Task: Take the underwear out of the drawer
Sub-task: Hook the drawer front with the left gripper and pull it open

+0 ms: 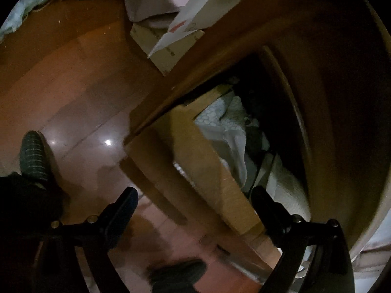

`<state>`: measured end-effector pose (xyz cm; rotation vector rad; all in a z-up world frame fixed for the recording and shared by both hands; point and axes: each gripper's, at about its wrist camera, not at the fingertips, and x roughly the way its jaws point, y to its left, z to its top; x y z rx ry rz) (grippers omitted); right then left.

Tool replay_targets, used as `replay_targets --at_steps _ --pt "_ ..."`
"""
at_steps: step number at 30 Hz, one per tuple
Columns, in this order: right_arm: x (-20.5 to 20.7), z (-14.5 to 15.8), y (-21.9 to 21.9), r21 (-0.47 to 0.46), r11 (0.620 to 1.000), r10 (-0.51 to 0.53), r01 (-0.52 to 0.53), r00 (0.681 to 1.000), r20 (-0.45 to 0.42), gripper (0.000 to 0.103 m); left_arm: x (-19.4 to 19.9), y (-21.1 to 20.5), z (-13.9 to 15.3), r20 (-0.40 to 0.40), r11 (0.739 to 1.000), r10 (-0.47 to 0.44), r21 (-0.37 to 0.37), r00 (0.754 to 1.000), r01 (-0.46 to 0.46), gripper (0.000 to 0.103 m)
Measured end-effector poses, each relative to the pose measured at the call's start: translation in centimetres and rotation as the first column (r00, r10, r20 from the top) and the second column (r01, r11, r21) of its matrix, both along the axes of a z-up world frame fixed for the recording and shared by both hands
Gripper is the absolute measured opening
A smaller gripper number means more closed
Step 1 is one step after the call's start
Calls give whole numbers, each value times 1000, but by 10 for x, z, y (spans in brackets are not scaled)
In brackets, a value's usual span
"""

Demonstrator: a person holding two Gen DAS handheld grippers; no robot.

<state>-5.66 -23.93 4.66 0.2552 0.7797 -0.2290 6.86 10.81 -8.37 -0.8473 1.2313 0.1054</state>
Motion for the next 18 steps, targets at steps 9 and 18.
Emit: replay_targets --at_steps 9,18 --pt "-1 -1 -5 1 1000 -17 17 1000 -4 103 -25 4 7 -34 988 -104 113 994 107 98" --pt "0 -6 -4 -1 1000 -10 10 999 -33 103 -32 0 5 -70 961 -186 192 980 197 98"
